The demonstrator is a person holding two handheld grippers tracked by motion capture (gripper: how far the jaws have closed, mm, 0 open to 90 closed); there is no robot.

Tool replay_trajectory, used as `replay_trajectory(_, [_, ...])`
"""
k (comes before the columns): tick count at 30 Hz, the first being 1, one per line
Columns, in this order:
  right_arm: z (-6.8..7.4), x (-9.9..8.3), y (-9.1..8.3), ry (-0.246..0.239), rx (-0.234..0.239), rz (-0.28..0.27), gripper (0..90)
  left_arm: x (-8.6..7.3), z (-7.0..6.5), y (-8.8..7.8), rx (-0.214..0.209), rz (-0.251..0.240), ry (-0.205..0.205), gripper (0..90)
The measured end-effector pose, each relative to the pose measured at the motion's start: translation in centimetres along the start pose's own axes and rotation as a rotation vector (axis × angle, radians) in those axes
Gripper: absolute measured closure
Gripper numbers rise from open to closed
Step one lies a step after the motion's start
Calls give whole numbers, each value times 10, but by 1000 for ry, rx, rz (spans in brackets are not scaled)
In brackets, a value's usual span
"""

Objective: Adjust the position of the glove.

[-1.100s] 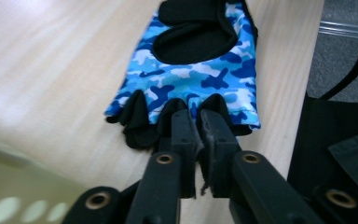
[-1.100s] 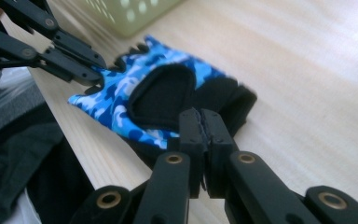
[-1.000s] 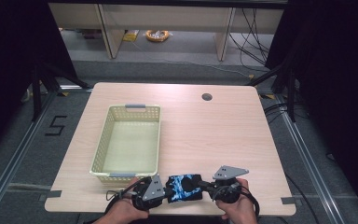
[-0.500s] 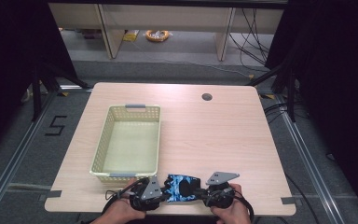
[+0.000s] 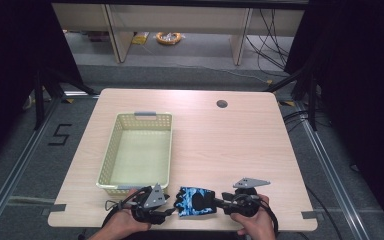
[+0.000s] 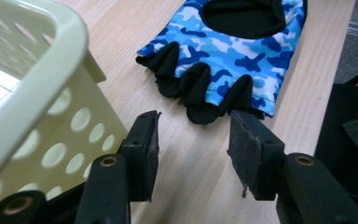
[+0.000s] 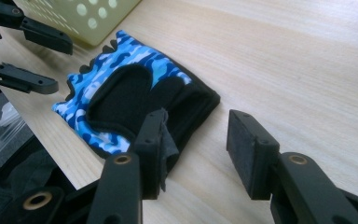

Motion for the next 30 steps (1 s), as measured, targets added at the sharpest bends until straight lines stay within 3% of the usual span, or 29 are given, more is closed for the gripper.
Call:
replay_trajectory(2, [1, 2, 3, 21, 5, -8, 577, -1, -1, 3, 0, 11, 8, 523])
replay_trajectory(3, [3, 3, 6, 41, 31, -11, 573, -1, -2, 5, -1, 8, 11, 518])
replay_trajectory(7, [2, 2, 9, 44, 30, 1, 571, 0, -2, 11, 5, 18, 24, 513])
replay_trajectory(15, [3, 1, 21, 81, 92, -14, 593, 6, -8, 19, -30, 12, 34, 526])
replay_trajectory(17, [2, 0, 23, 86, 84, -6, 614, 8, -11, 21, -49, 5, 22, 538])
replay_trajectory(20, [2, 0, 28, 104, 116, -37, 664, 9, -12, 24, -74, 4, 0, 546])
replay_trajectory(26, [3, -2, 29, 125, 152, -61, 763, 11, -17, 26, -79, 1, 0, 619])
replay_trajectory(30, [2, -1, 28, 101, 158, -76, 843, 12, -22, 27, -75, -10, 3, 684])
Point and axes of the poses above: each handheld gripper's, and its own axes: y roughly forward along the jaws, x roughly out of its top, z roughly to its left, the point moved 9 cm from there along y, roughly forward along the jaws, and after that the axes turned 8 degrees about -y, right-handed, at the moved point
